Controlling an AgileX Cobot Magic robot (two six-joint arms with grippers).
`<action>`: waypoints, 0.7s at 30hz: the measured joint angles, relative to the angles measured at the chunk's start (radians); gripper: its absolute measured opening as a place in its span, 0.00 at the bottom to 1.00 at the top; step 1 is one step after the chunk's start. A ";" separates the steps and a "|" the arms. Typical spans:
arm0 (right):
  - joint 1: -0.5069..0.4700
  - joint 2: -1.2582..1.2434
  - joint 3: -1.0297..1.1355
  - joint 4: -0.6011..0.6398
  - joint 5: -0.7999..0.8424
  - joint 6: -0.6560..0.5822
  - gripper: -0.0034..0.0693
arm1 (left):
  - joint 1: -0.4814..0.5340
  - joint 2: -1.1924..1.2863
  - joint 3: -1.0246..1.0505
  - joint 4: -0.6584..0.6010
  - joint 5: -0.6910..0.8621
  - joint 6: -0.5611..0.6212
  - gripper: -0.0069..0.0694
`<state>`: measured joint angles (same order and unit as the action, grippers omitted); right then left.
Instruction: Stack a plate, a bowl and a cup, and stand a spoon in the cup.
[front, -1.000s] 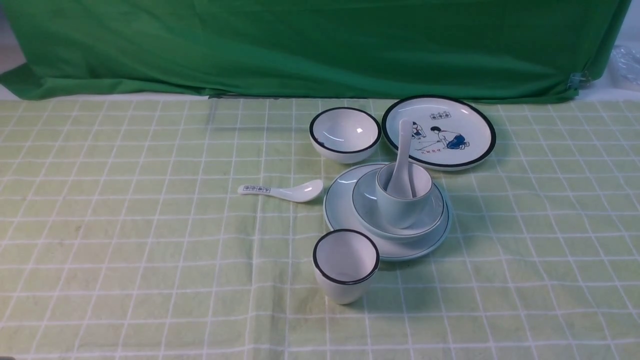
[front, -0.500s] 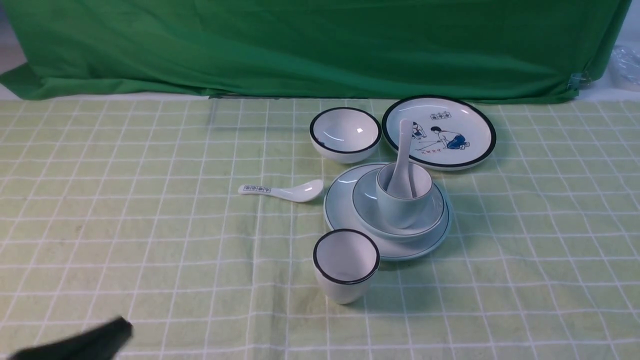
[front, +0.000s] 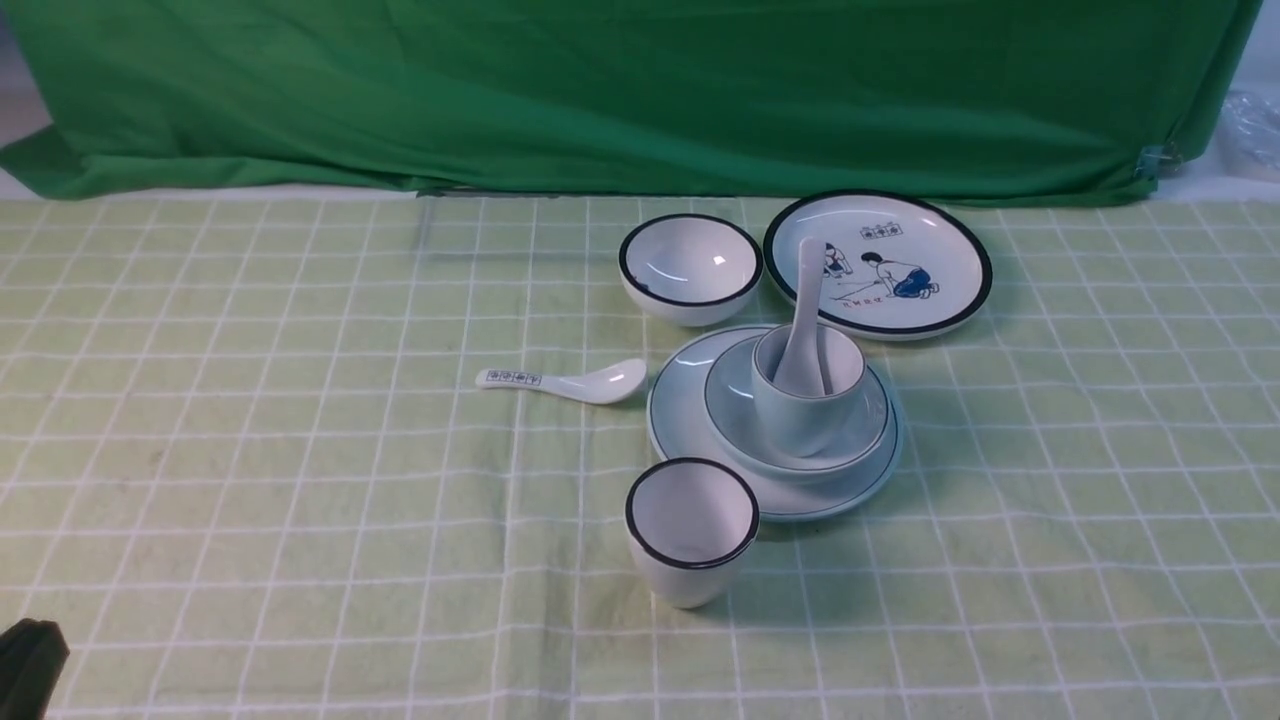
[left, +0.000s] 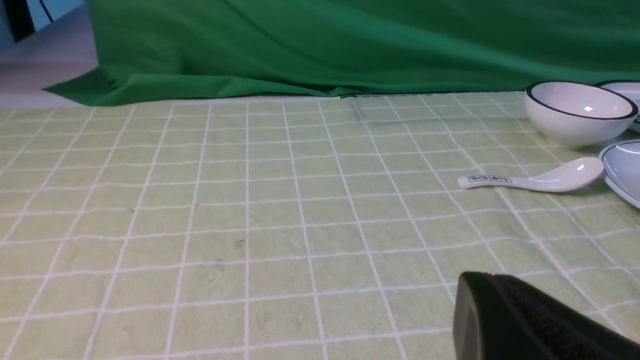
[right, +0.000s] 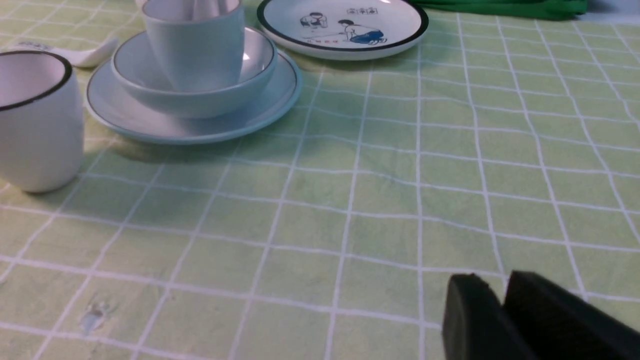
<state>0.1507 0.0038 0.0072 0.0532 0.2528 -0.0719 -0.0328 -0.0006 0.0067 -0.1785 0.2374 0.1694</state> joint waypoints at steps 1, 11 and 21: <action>0.000 0.000 0.000 0.000 0.000 0.000 0.25 | 0.001 0.000 0.000 0.000 0.000 -0.002 0.09; 0.000 0.000 0.000 0.000 0.000 0.001 0.28 | 0.001 0.000 0.000 0.000 0.000 -0.010 0.09; 0.000 0.000 0.000 0.000 0.000 0.001 0.30 | 0.002 0.000 0.000 0.000 0.000 -0.010 0.09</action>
<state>0.1507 0.0038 0.0072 0.0532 0.2528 -0.0710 -0.0306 -0.0006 0.0067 -0.1785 0.2374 0.1593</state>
